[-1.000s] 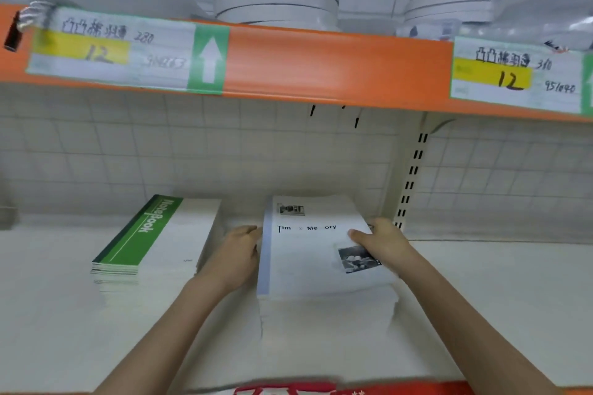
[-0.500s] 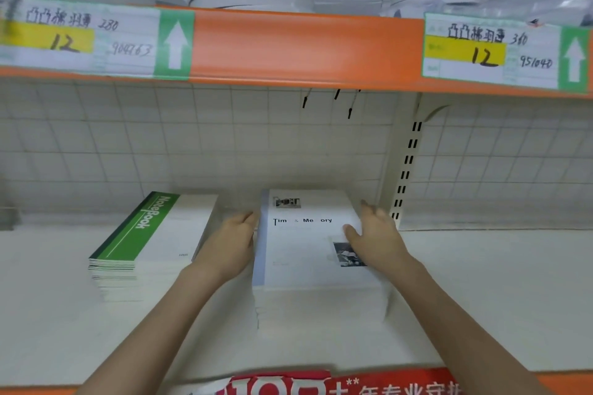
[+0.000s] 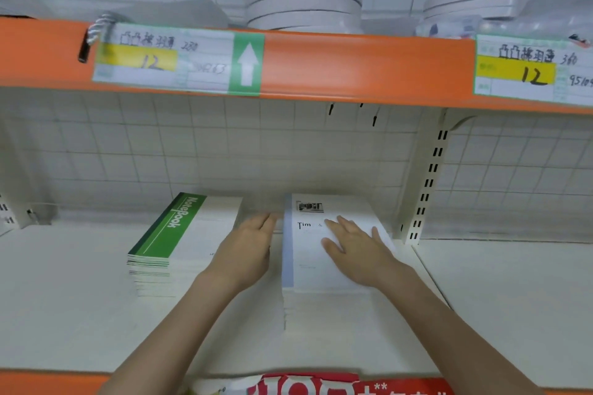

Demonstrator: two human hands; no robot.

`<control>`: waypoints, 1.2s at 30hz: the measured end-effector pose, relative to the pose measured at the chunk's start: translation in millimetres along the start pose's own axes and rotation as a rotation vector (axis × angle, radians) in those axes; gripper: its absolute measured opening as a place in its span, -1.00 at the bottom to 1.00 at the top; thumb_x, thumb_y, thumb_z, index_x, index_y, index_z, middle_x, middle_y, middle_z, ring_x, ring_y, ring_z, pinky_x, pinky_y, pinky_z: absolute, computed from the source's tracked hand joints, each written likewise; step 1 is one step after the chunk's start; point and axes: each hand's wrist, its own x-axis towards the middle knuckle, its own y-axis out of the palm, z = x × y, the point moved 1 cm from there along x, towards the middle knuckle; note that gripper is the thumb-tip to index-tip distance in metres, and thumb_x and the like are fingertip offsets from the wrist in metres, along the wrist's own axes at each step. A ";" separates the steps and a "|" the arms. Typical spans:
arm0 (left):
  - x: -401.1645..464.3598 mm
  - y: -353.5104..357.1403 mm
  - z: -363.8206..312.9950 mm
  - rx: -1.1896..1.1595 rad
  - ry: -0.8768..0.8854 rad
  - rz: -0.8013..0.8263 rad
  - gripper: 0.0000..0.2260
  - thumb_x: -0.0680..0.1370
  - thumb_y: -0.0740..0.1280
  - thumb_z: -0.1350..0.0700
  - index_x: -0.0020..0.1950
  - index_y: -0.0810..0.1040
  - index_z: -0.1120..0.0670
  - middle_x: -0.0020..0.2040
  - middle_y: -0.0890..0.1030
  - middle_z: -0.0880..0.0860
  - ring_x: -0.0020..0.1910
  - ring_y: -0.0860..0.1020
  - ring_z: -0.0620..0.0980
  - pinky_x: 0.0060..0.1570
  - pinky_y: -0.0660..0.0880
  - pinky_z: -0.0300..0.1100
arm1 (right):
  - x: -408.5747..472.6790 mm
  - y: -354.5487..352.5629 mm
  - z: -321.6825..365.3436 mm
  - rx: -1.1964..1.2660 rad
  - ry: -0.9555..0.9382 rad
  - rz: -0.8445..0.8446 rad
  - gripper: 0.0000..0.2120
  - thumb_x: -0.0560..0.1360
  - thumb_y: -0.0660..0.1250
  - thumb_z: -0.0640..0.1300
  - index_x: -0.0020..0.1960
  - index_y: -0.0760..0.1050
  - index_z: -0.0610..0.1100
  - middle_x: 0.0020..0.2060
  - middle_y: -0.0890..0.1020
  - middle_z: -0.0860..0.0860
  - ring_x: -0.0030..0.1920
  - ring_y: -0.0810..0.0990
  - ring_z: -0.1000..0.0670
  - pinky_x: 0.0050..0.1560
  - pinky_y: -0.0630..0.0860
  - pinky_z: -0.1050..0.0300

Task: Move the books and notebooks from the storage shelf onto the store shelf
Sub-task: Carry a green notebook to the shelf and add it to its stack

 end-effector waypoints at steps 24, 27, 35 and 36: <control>-150.6 -95.6 213.8 0.167 -0.375 0.074 -0.49 0.63 0.12 -0.02 0.54 0.11 0.08 0.52 0.18 0.04 0.50 0.17 -0.01 0.43 0.18 -0.19 | 39.5 58.0 286.3 0.037 -0.451 0.073 -0.46 0.64 -0.04 0.12 0.56 -0.04 0.00 0.55 0.04 -0.06 0.53 0.05 -0.09 0.51 -0.03 -0.05; -179.6 -106.4 250.4 0.191 -0.434 0.107 -0.49 0.63 0.12 -0.03 0.54 0.10 0.08 0.52 0.19 0.04 0.49 0.18 0.00 0.42 0.19 -0.18 | 38.9 75.9 328.7 0.037 -0.502 0.115 -0.46 0.64 -0.05 0.12 0.56 -0.06 0.00 0.55 0.01 -0.06 0.54 0.00 -0.05 0.52 -0.10 -0.08; -245.8 -140.3 332.0 0.184 -0.540 0.130 -0.49 0.63 0.13 -0.02 0.54 0.09 0.08 0.52 0.19 0.04 0.48 0.19 0.01 0.41 0.22 -0.16 | 37.5 117.0 434.5 0.042 -0.593 0.184 -0.46 0.64 -0.04 0.10 0.56 -0.07 -0.01 0.55 0.01 -0.07 0.54 -0.01 -0.04 0.51 -0.12 -0.09; -253.4 -145.9 341.2 0.188 -0.550 0.127 -0.48 0.63 0.13 -0.01 0.54 0.09 0.08 0.52 0.19 0.04 0.48 0.18 0.01 0.41 0.21 -0.16 | 38.1 121.2 447.7 0.039 -0.605 0.186 -0.46 0.64 -0.03 0.10 0.56 -0.07 -0.01 0.55 0.00 -0.06 0.54 -0.01 -0.04 0.51 -0.12 -0.09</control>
